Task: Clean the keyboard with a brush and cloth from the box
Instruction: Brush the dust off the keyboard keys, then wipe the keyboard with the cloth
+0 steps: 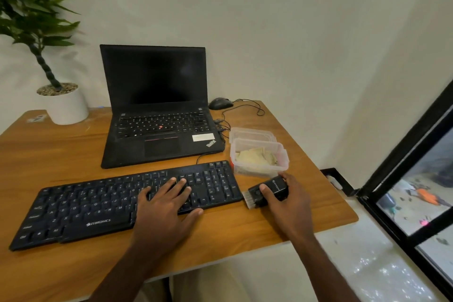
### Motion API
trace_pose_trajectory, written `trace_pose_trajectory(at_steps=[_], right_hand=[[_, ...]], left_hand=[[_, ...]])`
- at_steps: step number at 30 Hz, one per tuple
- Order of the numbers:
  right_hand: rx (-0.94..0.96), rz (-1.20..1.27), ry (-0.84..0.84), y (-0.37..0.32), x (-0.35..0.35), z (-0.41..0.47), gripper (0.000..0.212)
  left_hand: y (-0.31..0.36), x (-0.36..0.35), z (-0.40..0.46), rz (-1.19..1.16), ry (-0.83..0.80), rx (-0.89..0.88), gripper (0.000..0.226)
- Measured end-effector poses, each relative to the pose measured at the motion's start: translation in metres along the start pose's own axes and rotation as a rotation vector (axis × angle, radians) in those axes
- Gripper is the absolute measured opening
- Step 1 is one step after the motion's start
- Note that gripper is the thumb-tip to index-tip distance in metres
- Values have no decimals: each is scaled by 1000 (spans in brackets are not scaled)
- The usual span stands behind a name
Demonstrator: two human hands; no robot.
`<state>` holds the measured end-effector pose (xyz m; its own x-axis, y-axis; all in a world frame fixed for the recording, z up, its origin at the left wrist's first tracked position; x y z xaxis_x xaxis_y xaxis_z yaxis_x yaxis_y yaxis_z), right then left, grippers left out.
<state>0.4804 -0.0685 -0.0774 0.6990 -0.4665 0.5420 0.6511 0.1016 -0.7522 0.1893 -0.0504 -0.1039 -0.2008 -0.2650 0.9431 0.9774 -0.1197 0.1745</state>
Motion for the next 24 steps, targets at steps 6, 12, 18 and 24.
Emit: trace_pose_trajectory(at_steps=[6, 12, 18, 24], right_hand=[[-4, -134, 27, 2, -2, -2, 58], [37, -73, 148, 3, 0, -1, 42], [287, -34, 138, -13, 16, 41, 22], [303, -195, -392, -26, -8, 118, 16]], left_hand=[[2, 1, -1, -21, 18, -7, 77], [13, 12, 4, -15, -15, 57, 88], [44, 22, 47, -134, 34, -18, 74], [67, 19, 84, -80, -38, -83, 62]])
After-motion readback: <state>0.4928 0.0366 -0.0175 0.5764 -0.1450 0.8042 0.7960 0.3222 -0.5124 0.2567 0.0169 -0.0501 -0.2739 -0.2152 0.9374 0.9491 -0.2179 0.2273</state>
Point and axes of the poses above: each hand's wrist, its own z-axis towards the middle knuckle, its own x-axis out of the back of the hand, y = z × x, the point moved 2 cm from there along z, towards the middle knuckle, and after that the axes turned 9 degrees about x, right-handed, at the moved point
